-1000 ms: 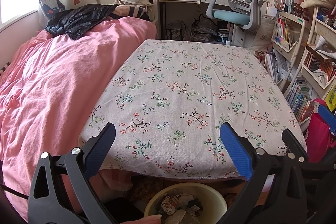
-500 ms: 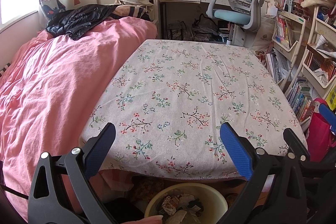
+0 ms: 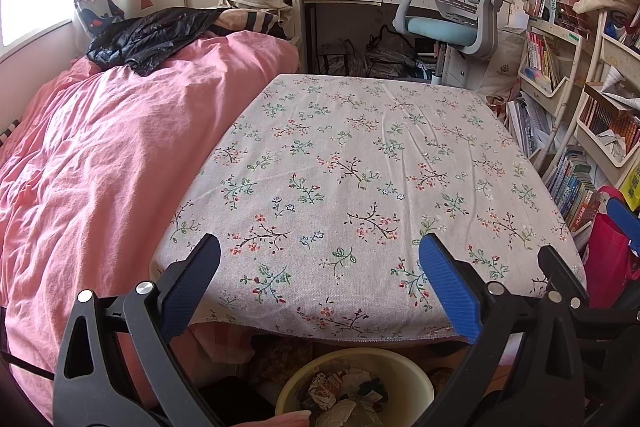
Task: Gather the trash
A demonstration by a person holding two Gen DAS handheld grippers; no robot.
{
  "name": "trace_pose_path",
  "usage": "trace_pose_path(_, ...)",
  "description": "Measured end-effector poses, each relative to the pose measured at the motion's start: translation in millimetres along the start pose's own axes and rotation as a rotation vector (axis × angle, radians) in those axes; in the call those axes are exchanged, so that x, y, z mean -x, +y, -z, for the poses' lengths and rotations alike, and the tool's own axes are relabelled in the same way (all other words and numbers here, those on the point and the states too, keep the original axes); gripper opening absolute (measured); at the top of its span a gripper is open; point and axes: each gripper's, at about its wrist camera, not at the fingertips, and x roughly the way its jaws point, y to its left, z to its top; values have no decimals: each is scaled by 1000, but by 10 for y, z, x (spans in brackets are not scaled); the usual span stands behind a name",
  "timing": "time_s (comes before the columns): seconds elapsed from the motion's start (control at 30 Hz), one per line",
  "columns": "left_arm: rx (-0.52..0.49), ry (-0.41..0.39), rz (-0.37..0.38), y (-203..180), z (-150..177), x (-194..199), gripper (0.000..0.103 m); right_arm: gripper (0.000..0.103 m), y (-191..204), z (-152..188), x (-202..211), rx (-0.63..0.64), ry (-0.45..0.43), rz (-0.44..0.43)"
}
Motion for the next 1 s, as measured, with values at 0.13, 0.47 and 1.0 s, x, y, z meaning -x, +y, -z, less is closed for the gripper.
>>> trace_pose_path(0.13, 0, 0, 0, -4, 0, 1, 96, 96, 3, 1, -1, 1, 1, 0)
trace_pose_path(0.47, 0, 1, -2, -8, 1, -1, 96, 96, 11, 3, -9, 2, 2, -1)
trace_pose_path(1.0, 3, 21, -16, 11, 65, -86, 96, 96, 18, 14, -26, 4, 4, -6)
